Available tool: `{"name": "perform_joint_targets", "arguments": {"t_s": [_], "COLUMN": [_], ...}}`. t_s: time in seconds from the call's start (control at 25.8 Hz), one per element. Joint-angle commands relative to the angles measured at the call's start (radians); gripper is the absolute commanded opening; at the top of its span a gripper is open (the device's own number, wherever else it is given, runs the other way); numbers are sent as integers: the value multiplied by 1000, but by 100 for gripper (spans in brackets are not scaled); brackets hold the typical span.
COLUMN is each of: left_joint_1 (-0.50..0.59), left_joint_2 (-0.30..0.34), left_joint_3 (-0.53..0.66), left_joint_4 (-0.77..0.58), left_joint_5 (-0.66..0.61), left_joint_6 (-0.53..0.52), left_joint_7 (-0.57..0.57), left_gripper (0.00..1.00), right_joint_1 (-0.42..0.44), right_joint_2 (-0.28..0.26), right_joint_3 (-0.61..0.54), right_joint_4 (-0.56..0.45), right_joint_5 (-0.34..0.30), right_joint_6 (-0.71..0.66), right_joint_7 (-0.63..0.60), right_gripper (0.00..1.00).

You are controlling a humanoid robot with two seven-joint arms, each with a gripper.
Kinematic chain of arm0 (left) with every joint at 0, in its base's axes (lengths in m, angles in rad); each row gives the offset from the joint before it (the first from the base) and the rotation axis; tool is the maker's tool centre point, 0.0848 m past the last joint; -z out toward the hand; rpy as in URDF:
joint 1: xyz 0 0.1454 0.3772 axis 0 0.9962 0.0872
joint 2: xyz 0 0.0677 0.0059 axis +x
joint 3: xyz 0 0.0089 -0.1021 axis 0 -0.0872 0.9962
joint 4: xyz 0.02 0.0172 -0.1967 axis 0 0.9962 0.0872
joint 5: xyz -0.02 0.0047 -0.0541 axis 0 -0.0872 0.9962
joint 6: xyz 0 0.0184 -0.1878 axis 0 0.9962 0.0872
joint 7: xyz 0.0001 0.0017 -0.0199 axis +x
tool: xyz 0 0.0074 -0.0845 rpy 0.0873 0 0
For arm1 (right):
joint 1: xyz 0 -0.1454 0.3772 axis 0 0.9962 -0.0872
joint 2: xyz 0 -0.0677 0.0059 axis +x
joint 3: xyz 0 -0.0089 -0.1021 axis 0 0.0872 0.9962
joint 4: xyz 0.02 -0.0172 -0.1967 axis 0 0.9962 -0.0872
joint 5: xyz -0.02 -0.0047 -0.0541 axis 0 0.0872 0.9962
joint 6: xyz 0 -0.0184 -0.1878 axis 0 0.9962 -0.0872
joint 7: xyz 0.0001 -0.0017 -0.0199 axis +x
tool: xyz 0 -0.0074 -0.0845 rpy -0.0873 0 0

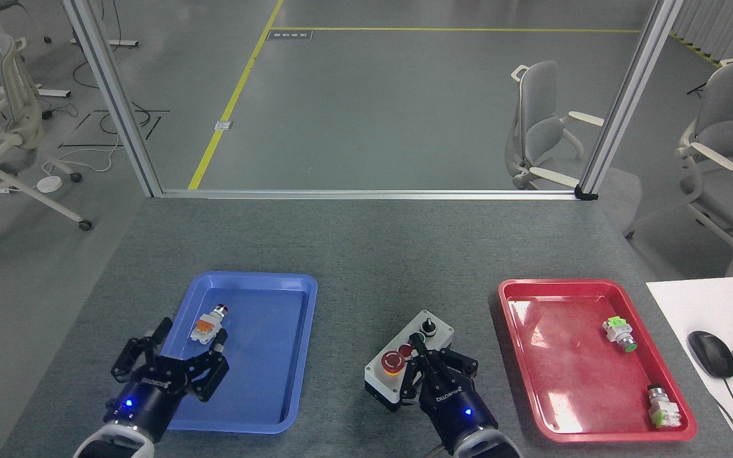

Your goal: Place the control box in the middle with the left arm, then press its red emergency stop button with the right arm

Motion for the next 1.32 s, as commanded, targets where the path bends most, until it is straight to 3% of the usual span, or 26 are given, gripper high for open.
{"name": "perform_joint_targets", "arguments": {"t_s": [0.0, 0.19, 0.39, 0.97, 1.28], "left_joint_1": [-75, -162, -170, -165, -162], "left_joint_2": [-1, 8, -6, -10, -7], "left_joint_3": [86, 85, 83, 59, 59], "left_joint_4": [74, 179, 193, 199, 197], "left_joint_5": [79, 119, 121, 105, 105], "left_joint_6": [16, 169, 212, 221, 223], "left_joint_7": [-11, -11, -9, -7, -7], "left_gripper": [99, 99, 99, 99, 99], "right_joint_1": [-17, -20, -20, -18, -34], "right_joint_2": [1, 8, 10, 8, 5], "right_joint_3": [41, 46, 44, 46, 43], "right_joint_4": [37, 80, 104, 135, 31], "right_joint_5": [0, -3, -6, -12, -12], "right_joint_6": [15, 20, 21, 40, 100], "right_joint_7": [4, 5, 5, 16, 11], "right_gripper": [0, 0, 0, 0, 0]}}
